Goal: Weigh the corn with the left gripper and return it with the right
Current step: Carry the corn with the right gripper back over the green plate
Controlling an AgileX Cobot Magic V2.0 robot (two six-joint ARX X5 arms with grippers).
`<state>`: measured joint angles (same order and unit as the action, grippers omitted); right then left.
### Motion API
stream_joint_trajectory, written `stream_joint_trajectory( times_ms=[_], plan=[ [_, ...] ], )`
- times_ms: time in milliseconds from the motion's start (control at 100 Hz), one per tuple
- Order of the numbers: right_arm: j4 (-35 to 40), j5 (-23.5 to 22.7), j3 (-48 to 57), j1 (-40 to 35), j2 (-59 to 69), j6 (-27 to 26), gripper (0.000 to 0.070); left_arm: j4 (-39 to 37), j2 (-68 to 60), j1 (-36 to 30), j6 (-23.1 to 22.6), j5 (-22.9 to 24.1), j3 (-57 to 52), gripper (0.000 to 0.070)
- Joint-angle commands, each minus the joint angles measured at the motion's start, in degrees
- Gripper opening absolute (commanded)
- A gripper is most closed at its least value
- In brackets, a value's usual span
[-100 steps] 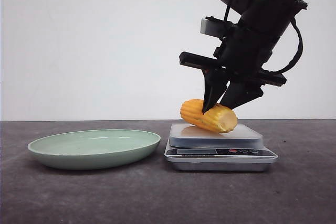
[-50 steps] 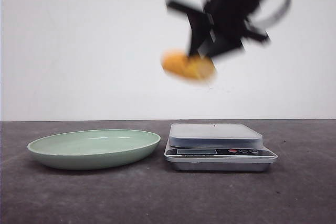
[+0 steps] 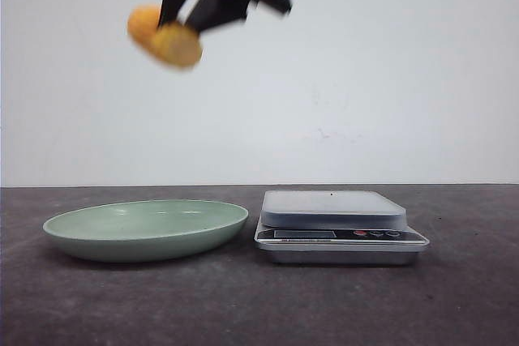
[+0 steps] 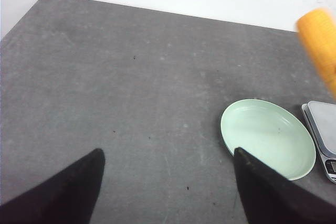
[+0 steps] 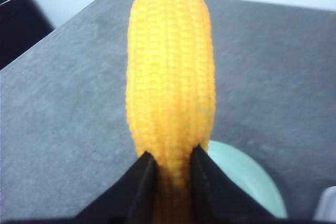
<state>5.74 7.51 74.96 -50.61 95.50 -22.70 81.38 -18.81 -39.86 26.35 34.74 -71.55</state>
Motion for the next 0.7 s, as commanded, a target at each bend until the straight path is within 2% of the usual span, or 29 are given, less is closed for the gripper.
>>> stream_joint_trajectory(
  times_ms=[0, 170, 600, 660, 690],
  plan=[
    [-0.26, 0.52, 1.03, -0.59, 3.67, -3.45, 0.0002, 1.27, -0.11, -0.24, 0.15, 0.39, -0.66, 0.0471],
    [0.52, 3.34, 1.03, -1.33, 9.88, -6.95, 0.0003, 1.27, -0.11, -0.24, 0.28, 0.42, -0.63, 0.0471],
    [1.73, 4.83, 1.03, -3.43, 17.22, -12.68, 0.0003, 1.31, -0.11, -0.24, 0.31, 0.42, -0.66, 0.0471],
    [1.53, 4.92, 1.03, -3.43, 17.22, -12.70, 0.0028, 1.31, -0.11, -0.24, 0.28, 0.42, -0.66, 0.0471],
    [1.27, 4.92, 1.03, -3.43, 17.22, -12.72, 0.0078, 1.31, -0.11, -0.24, 0.28, 0.42, -0.66, 0.0471]
  ],
)
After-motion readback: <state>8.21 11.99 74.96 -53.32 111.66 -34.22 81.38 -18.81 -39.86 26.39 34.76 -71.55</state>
